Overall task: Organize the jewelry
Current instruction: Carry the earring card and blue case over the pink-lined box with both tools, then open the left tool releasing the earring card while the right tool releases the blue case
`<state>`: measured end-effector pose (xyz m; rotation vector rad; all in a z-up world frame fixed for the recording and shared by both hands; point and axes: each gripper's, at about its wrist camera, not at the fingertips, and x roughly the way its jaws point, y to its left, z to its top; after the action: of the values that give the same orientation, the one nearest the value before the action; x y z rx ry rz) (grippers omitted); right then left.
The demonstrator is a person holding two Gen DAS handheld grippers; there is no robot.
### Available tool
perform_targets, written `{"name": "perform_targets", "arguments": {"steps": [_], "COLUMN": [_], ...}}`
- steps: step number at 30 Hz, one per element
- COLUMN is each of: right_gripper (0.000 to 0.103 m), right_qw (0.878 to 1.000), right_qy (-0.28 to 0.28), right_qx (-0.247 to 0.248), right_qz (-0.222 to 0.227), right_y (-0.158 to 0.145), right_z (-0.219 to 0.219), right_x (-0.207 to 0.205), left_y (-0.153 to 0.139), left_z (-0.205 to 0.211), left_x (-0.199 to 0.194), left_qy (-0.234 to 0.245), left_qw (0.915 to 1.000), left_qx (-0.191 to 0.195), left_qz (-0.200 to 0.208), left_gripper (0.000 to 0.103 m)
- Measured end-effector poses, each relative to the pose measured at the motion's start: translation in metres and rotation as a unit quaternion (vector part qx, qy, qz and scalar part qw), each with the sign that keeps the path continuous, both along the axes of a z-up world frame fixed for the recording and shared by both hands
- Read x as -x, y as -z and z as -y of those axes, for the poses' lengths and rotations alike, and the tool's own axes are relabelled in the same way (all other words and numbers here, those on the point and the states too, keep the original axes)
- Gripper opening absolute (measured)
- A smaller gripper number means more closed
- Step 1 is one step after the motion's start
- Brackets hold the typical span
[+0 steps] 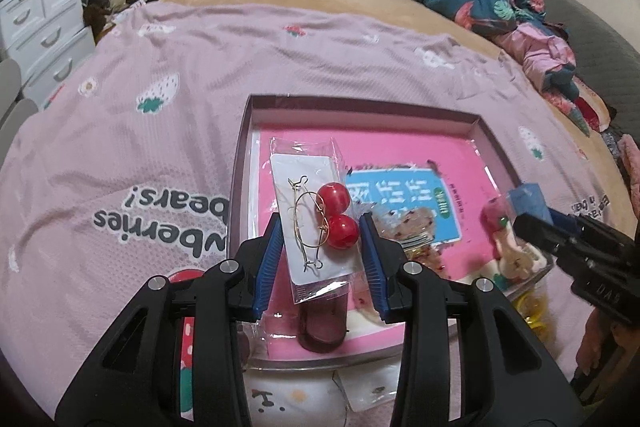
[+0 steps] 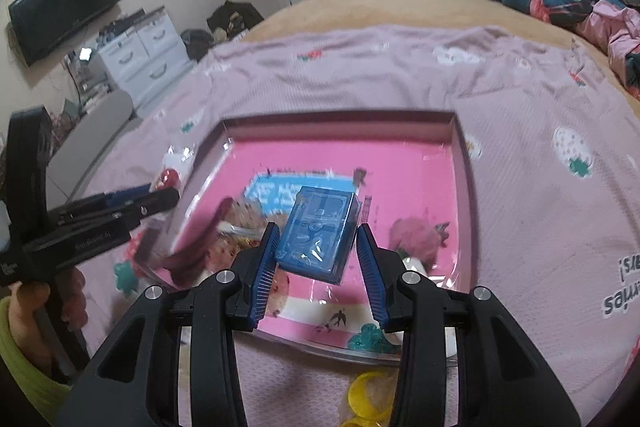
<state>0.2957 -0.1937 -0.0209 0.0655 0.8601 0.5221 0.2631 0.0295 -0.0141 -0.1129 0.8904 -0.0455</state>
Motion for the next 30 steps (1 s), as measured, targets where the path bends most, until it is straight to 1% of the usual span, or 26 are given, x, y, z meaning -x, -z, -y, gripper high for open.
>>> {"name": "perform_targets", "arguments": {"steps": [5, 9, 20, 24, 30], "right_gripper": [0.038, 0.038, 0.038, 0.038, 0.039], "right_qw": [1.0, 0.999, 0.998, 0.997, 0.997], "right_qy": [-0.006, -0.013, -0.036, -0.039, -0.04], "right_qx": [0.01, 0.016, 0.029, 0.037, 0.039], "right_qz": [-0.019, -0.026, -0.035, -0.048, -0.05], "right_y": [0.018, 0.026, 0.034, 0.042, 0.042], "right_z": [-0.007, -0.011, -0.02, -0.022, -0.021], "right_x": [-0.003, -0.001, 0.002, 0.001, 0.001], "left_y": [0.011, 0.016, 0.027, 0.028, 0.03], "left_z": [0.0, 0.0, 0.003, 0.002, -0.001], "left_x": [-0.003, -0.003, -0.004, -0.004, -0.003], "left_qy": [0.0, -0.003, -0.002, -0.01, -0.019], "left_qw": [0.9999, 0.9998, 0.9995, 0.9993, 0.999], "left_qx": [0.0, 0.0, -0.008, -0.005, -0.007], "left_qz": [-0.013, -0.019, -0.031, -0.035, -0.041], "left_gripper": [0.03, 0.031, 0.032, 0.032, 0.033]}}
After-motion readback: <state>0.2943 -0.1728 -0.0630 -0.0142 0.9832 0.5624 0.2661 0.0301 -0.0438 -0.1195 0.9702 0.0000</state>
